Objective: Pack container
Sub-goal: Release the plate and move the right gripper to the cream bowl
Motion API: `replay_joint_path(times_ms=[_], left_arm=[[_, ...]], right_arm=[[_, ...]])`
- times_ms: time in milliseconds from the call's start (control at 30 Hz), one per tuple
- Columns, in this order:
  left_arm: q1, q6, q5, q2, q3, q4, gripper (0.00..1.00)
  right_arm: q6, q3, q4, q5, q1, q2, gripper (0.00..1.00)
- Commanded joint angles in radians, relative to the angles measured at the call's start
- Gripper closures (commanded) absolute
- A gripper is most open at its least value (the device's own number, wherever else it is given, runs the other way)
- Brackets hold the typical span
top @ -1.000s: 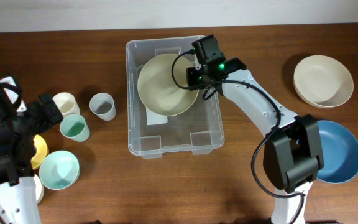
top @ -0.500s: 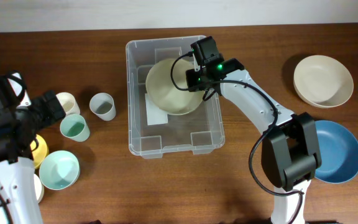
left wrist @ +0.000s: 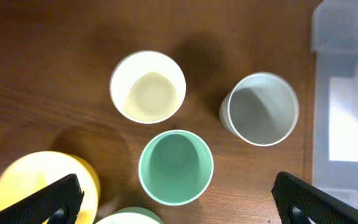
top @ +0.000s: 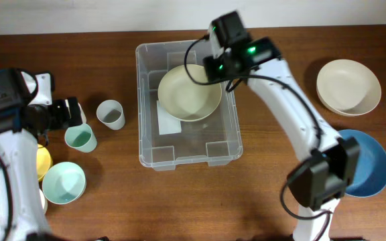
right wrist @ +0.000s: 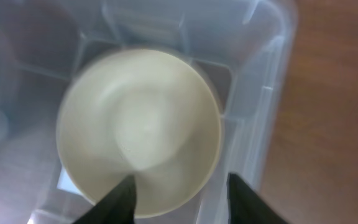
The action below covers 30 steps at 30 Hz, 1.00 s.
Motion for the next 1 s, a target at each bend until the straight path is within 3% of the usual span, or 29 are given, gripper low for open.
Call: replay_joint_path(times_ms=[0, 233, 300, 367, 567, 700, 967], left_arm=[[0.005, 0.029, 0.022, 0.072, 0.008, 0.002, 0.0], [0.005, 0.029, 0.022, 0.119, 0.008, 0.001, 0.0], [0.005, 0.029, 0.022, 0.119, 0.008, 0.002, 0.0], [0.005, 0.029, 0.022, 0.119, 0.008, 0.002, 0.0], [0.005, 0.029, 0.022, 0.119, 0.008, 0.002, 0.0], [0.005, 0.029, 0.022, 0.119, 0.008, 0.001, 0.0], [0.005, 0.029, 0.022, 0.119, 0.008, -0.011, 0.0]], right_arm=[[0.048, 0.105, -0.068, 0.035, -0.085, -0.082, 0.53], [0.081, 0.131, -0.258, 0.041, -0.314, -0.102, 0.46], [0.034, 0.127, -0.304, 0.049, -0.371, -0.098, 0.44], [-0.006, 0.11, -0.321, 0.073, -0.422, -0.097, 0.3], [-0.254, 0.062, -0.303, 0.091, -0.529, -0.07, 0.19], [-0.386, 0.024, -0.267, 0.092, -0.559, -0.03, 0.18], [-0.386, -0.023, -0.186, 0.138, -0.577, 0.092, 0.18]])
